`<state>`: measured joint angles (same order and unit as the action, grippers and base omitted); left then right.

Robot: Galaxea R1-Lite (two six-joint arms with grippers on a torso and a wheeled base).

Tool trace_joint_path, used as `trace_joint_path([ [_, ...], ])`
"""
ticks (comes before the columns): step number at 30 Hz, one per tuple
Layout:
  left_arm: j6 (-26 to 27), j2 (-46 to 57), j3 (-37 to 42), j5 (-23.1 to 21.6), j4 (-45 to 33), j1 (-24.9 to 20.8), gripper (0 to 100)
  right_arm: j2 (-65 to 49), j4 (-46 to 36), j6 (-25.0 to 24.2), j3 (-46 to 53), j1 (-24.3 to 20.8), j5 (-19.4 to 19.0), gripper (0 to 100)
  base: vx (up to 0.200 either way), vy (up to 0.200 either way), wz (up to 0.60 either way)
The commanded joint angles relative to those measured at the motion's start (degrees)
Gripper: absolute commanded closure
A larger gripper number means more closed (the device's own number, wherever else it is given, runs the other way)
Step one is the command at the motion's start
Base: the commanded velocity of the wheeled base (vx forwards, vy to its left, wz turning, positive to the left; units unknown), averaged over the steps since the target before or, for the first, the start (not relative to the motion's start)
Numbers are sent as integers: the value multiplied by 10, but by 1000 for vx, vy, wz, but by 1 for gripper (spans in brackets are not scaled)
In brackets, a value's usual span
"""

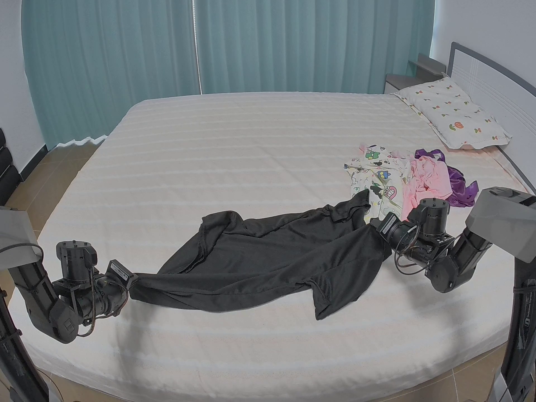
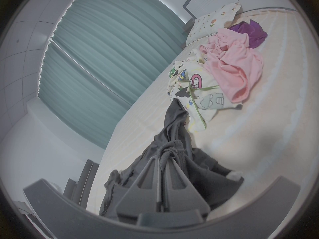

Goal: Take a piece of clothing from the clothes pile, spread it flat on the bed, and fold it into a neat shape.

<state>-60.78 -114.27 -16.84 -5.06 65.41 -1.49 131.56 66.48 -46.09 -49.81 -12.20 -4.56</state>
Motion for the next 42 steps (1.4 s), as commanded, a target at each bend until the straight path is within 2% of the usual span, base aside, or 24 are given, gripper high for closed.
trace_joint_path([
  [1, -6, -25, 1, 2, 23, 4, 100, 72, 8, -1, -72, -10, 28, 100, 0, 0, 0],
  [3, -7, -28, 1, 2, 23, 4, 100, 85, 10, -3, -85, -14, 44, 100, 0, 0, 0],
  [6, -7, -28, 1, 1, 23, 6, 100, 97, 10, -3, -87, -17, 46, 100, 0, 0, 0],
  [7, -8, -28, 2, 1, 23, 5, 100, 97, 10, -2, -86, -18, 45, 0, 0, 0, 0],
  [14, -8, -28, 3, 1, 23, 5, 100, 88, 9, 0, -73, -12, 40, 0, 0, 0, 0],
  [16, -8, -31, 3, 1, 23, 4, 100, 52, 6, 0, -41, 0, 25, 0, 0, 0, 0],
  [20, -8, -32, 3, 0, 23, 4, 100, -13, -12, 0, 27, 10, -28, 0, 0, 0, 0],
  [27, -7, -32, 7, -3, 23, 4, 100, -77, -61, 0, 104, 18, -37, 0, 0, 0, 0],
  [35, -7, -32, 7, -4, 23, 3, 100, -78, -58, 5, 198, -29, -63, 0, 0, 0, 0],
  [42, -7, -36, 7, -5, 23, 3, 100, -37, -57, 42, 195, -62, -72, 0, 0, 0, 0],
])
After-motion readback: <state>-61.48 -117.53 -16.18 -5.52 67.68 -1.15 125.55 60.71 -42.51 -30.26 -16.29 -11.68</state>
